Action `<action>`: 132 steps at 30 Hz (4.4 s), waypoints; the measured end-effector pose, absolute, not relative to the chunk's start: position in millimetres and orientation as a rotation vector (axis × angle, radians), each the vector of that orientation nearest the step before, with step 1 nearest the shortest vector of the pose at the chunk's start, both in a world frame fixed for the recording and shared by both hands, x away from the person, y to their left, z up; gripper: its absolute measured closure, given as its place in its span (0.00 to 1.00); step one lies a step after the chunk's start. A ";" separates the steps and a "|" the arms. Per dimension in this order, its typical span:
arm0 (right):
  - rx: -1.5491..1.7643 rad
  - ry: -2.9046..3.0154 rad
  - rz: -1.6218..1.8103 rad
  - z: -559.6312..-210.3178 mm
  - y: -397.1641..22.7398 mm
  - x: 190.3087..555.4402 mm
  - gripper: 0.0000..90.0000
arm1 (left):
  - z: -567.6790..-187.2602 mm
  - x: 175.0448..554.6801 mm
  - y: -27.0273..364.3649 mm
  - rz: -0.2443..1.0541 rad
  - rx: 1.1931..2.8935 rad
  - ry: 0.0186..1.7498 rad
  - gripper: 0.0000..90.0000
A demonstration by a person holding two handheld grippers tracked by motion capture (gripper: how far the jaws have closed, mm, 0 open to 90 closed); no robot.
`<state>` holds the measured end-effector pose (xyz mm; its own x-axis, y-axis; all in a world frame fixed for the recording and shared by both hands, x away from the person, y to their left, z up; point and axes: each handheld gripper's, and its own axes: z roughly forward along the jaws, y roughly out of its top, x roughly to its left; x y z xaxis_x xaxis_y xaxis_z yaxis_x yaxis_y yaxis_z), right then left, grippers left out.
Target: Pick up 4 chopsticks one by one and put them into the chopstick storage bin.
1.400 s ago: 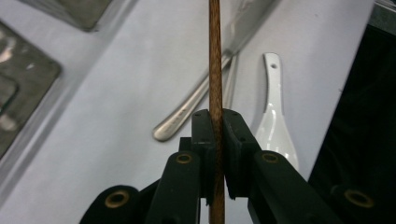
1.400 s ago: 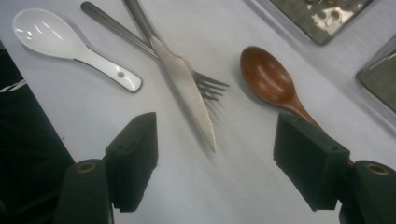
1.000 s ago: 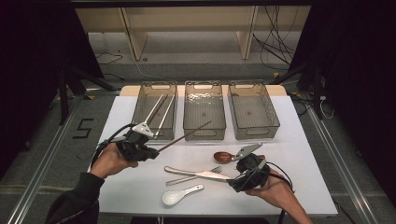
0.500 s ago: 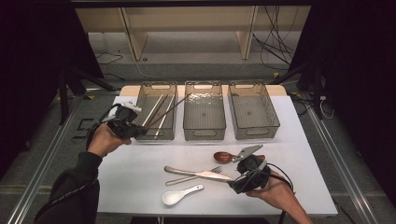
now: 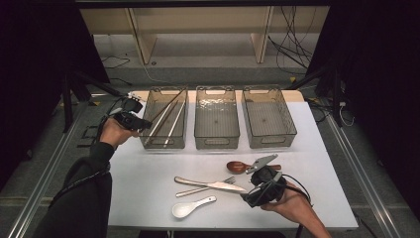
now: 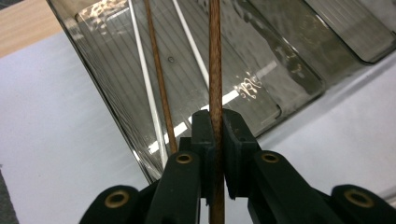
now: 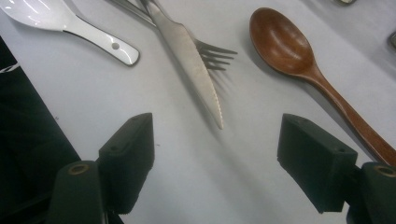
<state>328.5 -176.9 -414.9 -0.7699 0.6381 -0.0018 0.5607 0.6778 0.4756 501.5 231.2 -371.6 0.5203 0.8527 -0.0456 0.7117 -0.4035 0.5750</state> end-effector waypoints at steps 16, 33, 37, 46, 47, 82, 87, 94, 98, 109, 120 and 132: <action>0.973 2.735 0.679 -416.3 -175.7 328.4 0.31 | -389.7 521.2 238.0 0.328 2.176 1.376 0.93; 0.982 2.736 0.677 -415.5 -175.9 328.1 0.31 | -387.7 522.3 222.6 0.342 2.175 1.392 0.52; 0.980 2.736 0.678 -414.8 -176.0 327.8 0.31 | -376.3 510.0 215.6 0.328 2.173 1.314 0.43; 0.981 2.725 0.687 -414.1 -178.3 328.9 0.31 | -357.8 461.0 195.3 0.294 2.187 1.095 0.31; 0.978 2.724 0.690 -414.1 -178.5 328.9 0.31 | -356.7 454.0 191.9 0.299 2.194 1.059 0.30; 0.984 2.671 0.661 -416.4 -198.5 359.7 0.32 | -405.1 360.1 172.2 0.198 2.254 0.889 0.18; 1.014 2.678 0.649 -417.5 -203.1 373.2 0.33 | -406.2 355.0 177.1 0.204 2.242 0.904 0.18; 1.021 2.683 0.626 -417.5 -206.8 392.1 0.33 | -406.0 348.2 181.1 0.225 2.220 0.906 0.18; 1.015 2.699 0.616 -419.0 -206.9 402.8 0.34 | -406.6 345.3 181.6 0.235 2.227 0.898 0.18; 1.040 2.756 0.523 -434.7 -203.9 426.5 0.35 | -407.0 339.9 182.4 0.259 2.219 0.880 0.18; 1.020 2.801 0.497 -441.0 -201.6 435.8 0.38 | -406.2 336.7 183.5 0.258 2.204 0.886 0.18; 1.001 2.837 0.465 -447.0 -199.4 441.7 0.41 | -407.0 336.6 184.1 0.271 2.207 0.885 0.18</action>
